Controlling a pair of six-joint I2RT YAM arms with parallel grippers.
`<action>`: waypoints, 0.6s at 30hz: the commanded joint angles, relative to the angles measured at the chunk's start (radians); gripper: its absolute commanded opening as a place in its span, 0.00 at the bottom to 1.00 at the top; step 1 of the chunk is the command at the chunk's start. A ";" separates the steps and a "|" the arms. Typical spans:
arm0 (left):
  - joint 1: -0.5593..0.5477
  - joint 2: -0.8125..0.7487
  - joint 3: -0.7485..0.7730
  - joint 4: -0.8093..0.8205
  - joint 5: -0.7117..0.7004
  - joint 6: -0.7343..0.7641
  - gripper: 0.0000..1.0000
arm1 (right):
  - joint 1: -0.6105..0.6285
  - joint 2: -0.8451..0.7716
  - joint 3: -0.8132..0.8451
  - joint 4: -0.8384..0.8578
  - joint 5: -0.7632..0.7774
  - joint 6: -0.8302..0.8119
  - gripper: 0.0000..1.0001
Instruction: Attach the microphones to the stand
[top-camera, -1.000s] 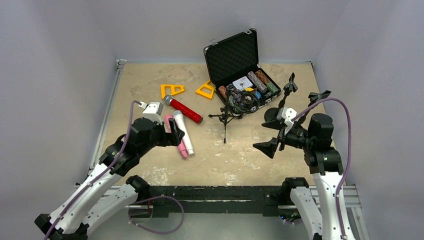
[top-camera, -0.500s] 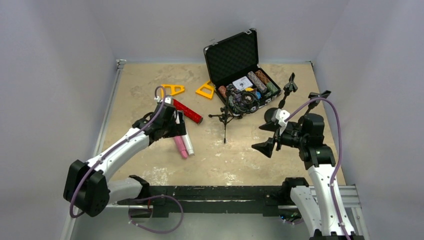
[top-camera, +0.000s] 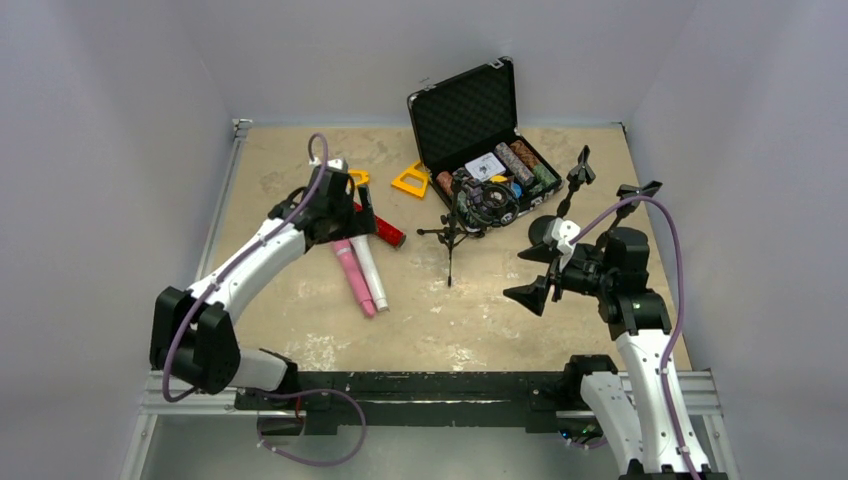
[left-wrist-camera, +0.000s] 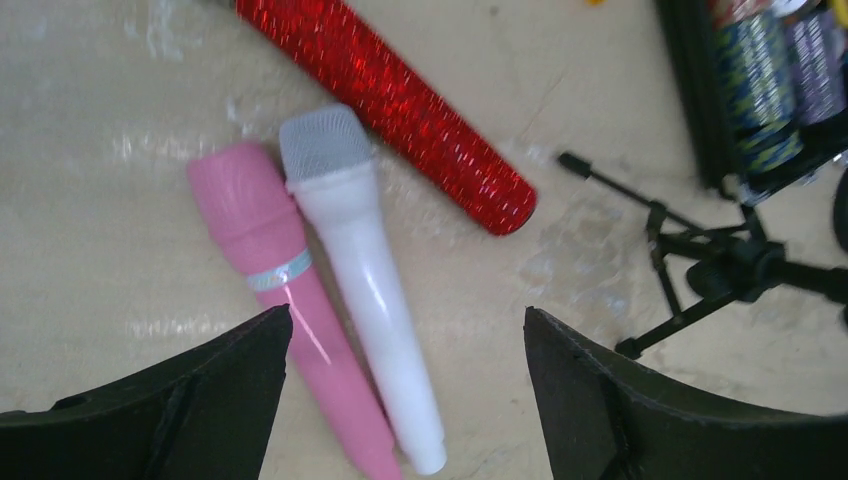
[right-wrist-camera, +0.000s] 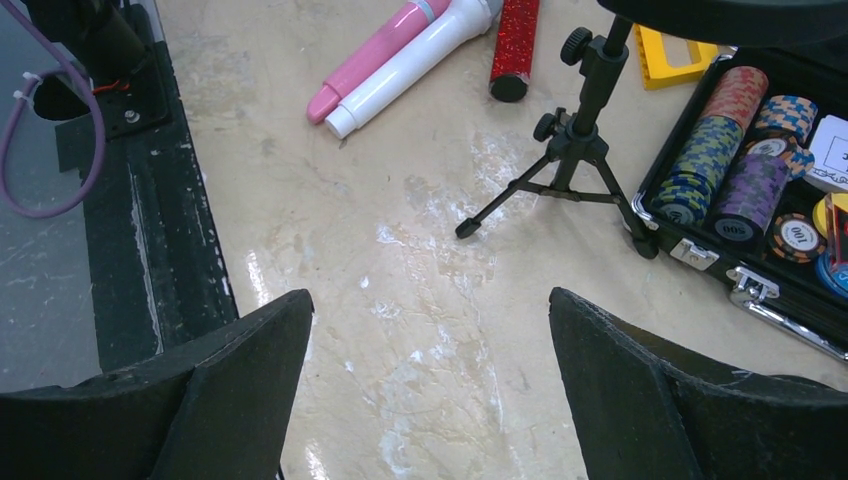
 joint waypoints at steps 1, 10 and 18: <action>0.040 0.131 0.241 -0.047 0.012 -0.035 0.88 | -0.002 -0.016 0.017 0.028 -0.020 -0.009 0.92; 0.096 0.366 0.454 -0.168 -0.084 -0.224 0.89 | -0.002 -0.010 0.015 0.029 -0.004 -0.006 0.92; 0.107 0.510 0.526 -0.251 -0.144 -0.351 0.86 | -0.001 -0.006 0.014 0.029 0.007 -0.006 0.93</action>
